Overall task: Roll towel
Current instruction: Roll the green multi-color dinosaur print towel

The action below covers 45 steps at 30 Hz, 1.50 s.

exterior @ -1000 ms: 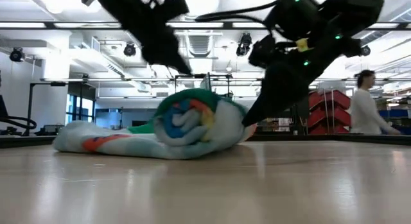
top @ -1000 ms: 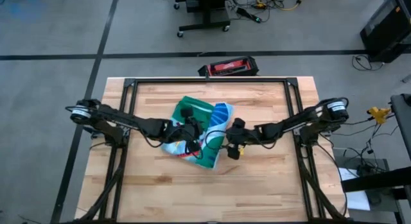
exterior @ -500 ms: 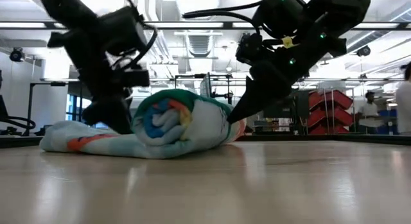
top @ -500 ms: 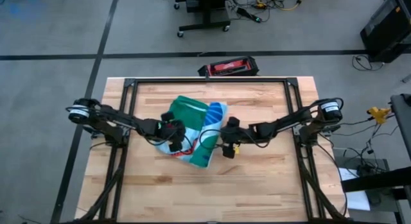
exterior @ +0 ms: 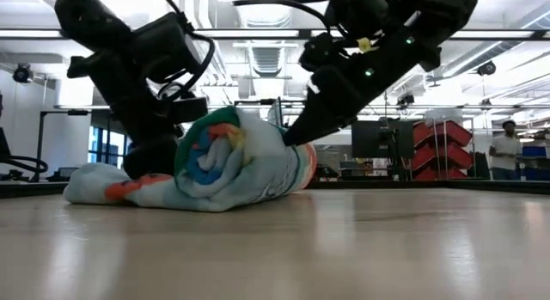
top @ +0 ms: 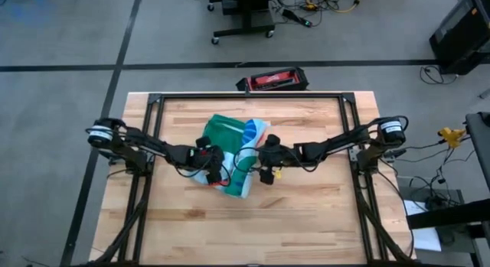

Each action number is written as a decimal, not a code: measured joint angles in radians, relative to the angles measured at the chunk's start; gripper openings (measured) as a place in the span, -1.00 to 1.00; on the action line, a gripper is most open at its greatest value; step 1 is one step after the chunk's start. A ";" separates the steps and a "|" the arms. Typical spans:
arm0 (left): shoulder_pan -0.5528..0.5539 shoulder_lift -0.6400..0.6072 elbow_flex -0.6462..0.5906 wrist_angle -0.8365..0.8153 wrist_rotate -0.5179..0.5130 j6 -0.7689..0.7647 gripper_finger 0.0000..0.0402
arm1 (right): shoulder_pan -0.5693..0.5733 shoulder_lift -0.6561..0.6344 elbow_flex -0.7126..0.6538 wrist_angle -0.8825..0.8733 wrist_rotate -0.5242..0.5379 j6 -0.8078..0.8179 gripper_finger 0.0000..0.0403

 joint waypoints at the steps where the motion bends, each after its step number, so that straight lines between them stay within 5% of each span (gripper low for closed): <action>1: -0.008 0.009 0.011 0.000 0.003 0.001 -0.42 | -0.002 0.003 0.006 -0.003 -0.004 -0.005 0.73; 25: -0.082 0.093 0.106 0.029 0.022 0.046 -0.42 | -0.026 0.201 0.222 0.041 -0.161 -0.162 0.73; 33: -0.093 0.128 0.088 0.278 0.053 0.070 -0.42 | -0.039 0.197 0.224 0.036 -0.265 -0.187 0.73; 45: -0.127 0.098 0.090 0.220 0.045 0.022 -0.42 | -0.037 0.216 0.206 0.056 -0.274 -0.186 0.73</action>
